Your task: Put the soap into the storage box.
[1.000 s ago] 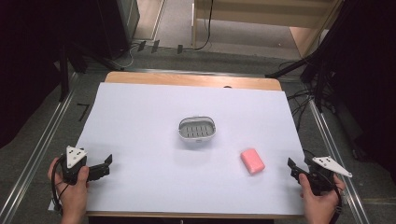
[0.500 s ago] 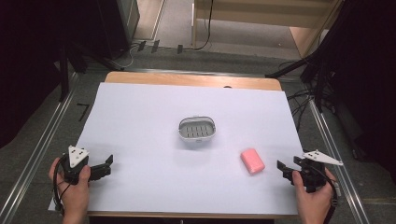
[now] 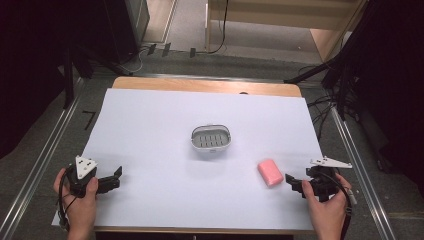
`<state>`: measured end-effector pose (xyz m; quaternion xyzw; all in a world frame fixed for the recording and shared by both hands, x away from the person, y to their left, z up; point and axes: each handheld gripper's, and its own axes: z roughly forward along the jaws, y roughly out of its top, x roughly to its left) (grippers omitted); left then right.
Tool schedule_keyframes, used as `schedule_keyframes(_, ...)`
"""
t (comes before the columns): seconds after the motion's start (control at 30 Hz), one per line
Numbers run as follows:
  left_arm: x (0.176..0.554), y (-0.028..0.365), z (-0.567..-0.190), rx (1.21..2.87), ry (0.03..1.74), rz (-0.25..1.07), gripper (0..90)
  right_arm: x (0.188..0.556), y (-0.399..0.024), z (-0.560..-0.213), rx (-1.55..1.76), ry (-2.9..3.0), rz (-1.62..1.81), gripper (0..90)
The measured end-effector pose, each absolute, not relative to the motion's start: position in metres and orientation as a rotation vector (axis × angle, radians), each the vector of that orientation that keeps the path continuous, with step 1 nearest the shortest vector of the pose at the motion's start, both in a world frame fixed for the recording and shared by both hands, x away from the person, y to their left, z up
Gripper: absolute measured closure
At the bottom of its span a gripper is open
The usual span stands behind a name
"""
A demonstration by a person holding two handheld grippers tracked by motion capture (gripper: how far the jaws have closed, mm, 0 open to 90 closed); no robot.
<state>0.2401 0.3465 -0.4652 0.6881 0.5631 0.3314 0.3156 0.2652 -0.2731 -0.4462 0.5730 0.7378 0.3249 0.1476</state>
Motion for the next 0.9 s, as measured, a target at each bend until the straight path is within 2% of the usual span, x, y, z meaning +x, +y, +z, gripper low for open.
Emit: schedule_keyframes(0.9,0.24,0.347,-0.465,1.807,1.482,0.872,0.0,0.279,-0.24,-0.441,1.69,2.182,0.97,17.6)
